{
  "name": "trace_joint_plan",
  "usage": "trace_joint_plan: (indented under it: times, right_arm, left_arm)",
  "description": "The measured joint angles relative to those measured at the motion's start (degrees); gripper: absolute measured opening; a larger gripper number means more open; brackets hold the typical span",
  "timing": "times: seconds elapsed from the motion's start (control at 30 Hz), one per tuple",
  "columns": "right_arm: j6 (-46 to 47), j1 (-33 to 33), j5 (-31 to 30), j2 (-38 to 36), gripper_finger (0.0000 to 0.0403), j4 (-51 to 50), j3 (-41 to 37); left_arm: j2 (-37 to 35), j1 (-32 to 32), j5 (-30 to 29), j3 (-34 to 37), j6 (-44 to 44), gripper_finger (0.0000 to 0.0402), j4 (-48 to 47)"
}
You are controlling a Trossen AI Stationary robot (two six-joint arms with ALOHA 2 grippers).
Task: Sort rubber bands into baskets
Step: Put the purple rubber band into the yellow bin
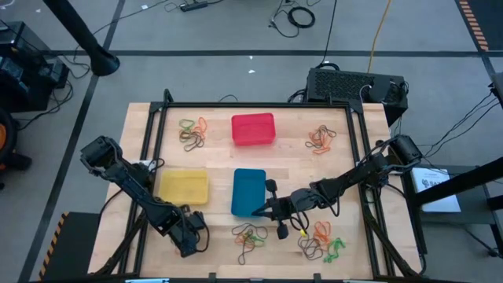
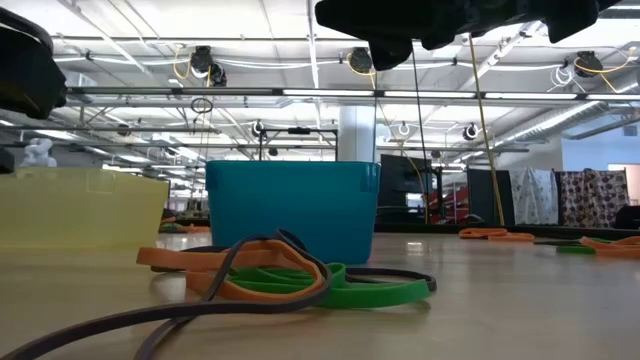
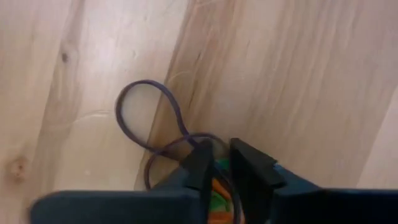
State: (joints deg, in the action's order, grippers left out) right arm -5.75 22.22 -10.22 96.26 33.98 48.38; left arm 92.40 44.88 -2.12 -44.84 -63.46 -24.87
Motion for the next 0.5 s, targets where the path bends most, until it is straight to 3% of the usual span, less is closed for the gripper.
trace_joint_plan:
  times: [0.07,0.5]
  right_arm:
    - [-0.4,0.0,0.0,0.0,0.0,0.0,0.0]
    - [-1.2,0.0,0.0,0.0,0.0,0.1,0.0]
  left_arm:
    - [-0.3,0.0,-0.9,-0.1,1.9,0.0012,-0.2]
    - [-13.0,0.2,-12.2,-0.1,6.0,0.0006,-3.4]
